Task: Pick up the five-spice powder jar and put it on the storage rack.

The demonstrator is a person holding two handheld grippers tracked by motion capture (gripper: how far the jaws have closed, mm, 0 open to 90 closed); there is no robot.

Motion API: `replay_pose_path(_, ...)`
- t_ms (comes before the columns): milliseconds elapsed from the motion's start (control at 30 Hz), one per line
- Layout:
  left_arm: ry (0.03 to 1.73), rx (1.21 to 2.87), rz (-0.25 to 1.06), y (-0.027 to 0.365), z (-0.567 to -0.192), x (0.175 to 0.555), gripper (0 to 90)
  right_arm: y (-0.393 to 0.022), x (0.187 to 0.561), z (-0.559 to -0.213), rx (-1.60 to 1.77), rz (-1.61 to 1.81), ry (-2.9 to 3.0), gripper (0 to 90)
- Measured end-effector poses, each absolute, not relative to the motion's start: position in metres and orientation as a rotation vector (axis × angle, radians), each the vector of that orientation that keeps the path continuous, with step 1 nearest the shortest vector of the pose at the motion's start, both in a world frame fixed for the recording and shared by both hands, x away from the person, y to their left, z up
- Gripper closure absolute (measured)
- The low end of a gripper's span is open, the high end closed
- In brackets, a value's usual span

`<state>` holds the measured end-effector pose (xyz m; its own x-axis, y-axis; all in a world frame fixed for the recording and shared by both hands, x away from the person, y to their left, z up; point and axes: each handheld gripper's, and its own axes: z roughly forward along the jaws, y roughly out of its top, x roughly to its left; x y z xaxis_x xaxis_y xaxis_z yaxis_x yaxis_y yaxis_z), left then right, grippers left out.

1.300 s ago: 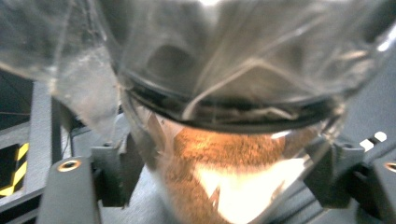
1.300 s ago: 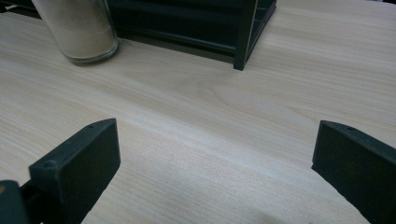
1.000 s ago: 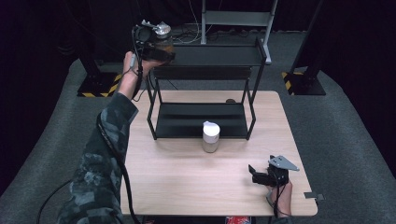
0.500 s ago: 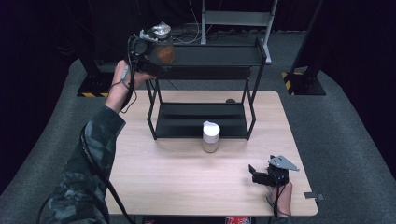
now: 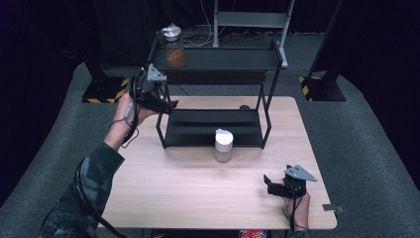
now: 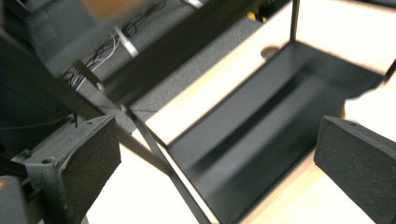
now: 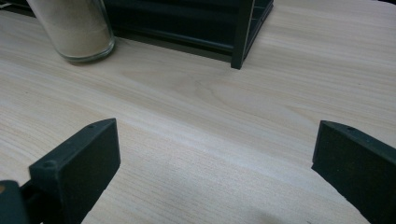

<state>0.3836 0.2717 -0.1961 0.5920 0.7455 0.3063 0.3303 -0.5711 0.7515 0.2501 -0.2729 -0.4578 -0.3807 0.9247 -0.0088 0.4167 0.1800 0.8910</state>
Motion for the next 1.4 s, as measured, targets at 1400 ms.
replay_pose_path(1400, 1.103, 2.113, 0.558, 0.298, -0.437, 0.294, 0.0, -0.272, 0.251, -0.458, 1.259, 1.145, 1.890, 0.0)
